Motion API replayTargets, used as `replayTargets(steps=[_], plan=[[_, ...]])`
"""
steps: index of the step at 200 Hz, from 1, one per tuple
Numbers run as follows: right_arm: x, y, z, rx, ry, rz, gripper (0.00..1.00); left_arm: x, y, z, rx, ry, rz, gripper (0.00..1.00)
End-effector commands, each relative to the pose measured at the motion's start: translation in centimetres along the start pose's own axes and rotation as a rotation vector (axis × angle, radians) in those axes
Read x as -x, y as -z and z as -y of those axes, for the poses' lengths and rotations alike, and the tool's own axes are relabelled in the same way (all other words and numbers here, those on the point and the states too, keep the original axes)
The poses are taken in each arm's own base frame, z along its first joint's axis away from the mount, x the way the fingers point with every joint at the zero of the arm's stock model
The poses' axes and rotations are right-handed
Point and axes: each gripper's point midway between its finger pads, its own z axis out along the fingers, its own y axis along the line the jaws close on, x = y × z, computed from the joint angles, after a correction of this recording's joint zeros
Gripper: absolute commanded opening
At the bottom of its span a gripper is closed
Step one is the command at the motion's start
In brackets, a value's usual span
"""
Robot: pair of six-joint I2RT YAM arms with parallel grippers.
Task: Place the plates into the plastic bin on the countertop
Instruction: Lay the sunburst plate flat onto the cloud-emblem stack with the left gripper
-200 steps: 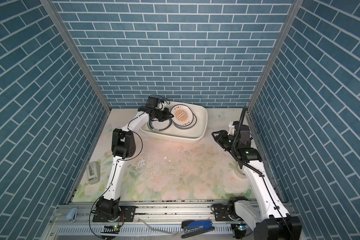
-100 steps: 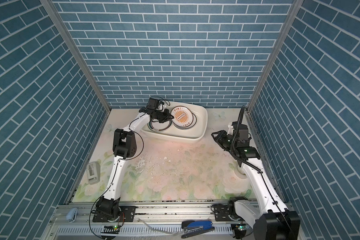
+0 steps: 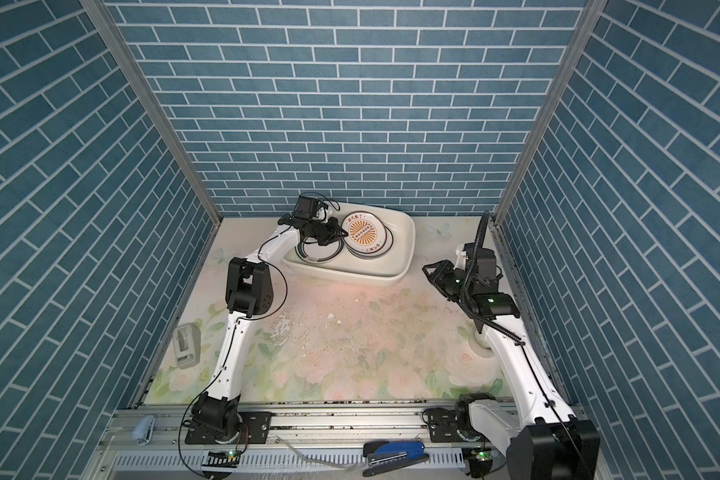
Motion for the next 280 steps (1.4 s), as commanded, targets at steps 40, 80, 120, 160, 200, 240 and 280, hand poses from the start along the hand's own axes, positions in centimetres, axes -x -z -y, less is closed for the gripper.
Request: replayTargets(steps=[40,80,120,160,200,240,280], plan=[[0.1,-0.5,0.3,0.003,-0.014,0.003,0.35,0.2,-0.6,0.3,-0.029,-0.004,0.006,0.08],[0.0,-0.6,0.5,0.003,-0.019,0.002,0.35,-0.4,-0.8,-0.1,-0.028,0.027,-0.011,0.10],[-0.3,-0.6,0.8,0.004,-0.021,0.002,0.35,-0.8,-1.0,-0.5,-0.024,0.041,-0.021,0.13],[-0.5,-0.6,0.9,0.004,-0.022,0.001,0.35,-1.1,-1.2,-0.6,-0.020,0.042,-0.028,0.18],[-0.5,-0.8,1.0,0.006,-0.024,0.000,0.35,-1.5,-1.4,-0.6,-0.019,0.043,-0.038,0.23],[-0.5,-0.8,1.0,0.010,-0.024,0.002,0.35,-2.0,-1.5,-0.6,-0.020,0.050,-0.051,0.27],[-0.5,-0.7,0.9,0.013,-0.020,0.007,0.35,-2.5,-1.6,-0.4,-0.022,0.053,-0.065,0.31]])
